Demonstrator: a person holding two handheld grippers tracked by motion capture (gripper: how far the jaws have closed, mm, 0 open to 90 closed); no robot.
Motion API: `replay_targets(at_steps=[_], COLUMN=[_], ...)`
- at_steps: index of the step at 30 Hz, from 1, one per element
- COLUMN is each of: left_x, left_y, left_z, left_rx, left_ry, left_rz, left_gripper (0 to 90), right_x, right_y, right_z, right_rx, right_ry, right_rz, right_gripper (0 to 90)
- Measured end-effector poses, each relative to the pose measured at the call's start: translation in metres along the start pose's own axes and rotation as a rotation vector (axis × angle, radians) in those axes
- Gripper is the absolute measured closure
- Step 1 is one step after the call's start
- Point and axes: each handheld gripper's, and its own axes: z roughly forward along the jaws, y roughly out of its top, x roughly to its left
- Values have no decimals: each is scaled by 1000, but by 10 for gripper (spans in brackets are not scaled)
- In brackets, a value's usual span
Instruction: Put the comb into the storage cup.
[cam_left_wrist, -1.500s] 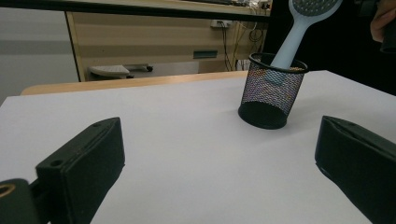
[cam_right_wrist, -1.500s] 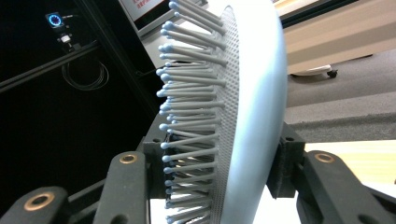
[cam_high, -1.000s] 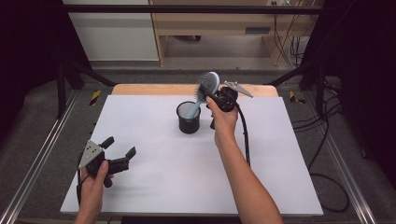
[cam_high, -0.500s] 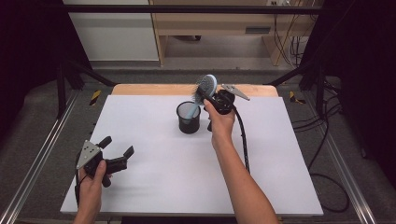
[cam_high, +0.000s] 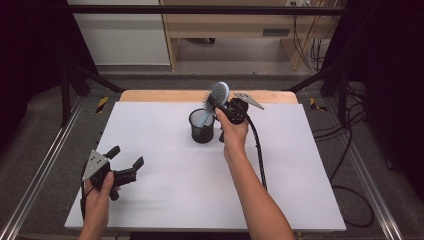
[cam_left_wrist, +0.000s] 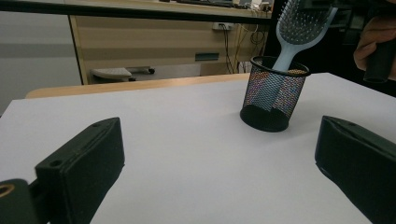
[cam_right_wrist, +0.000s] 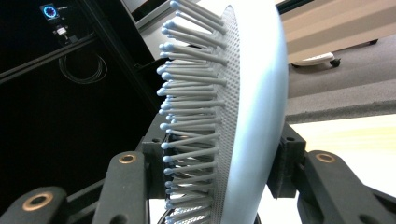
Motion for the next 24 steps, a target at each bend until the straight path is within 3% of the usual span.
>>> replay_targets(at_steps=[5, 24], left_x=[0, -1], left_y=[0, 0], left_z=[1, 1], left_rx=[2, 7], left_ry=[-2, -10], left_rz=[-1, 8], left_gripper=[14, 15], right_x=[0, -10], right_y=[-2, -9], right_z=[1, 2], right_rx=[10, 25], right_ry=[-2, -17], right_rz=[-7, 42], right_gripper=[520, 515])
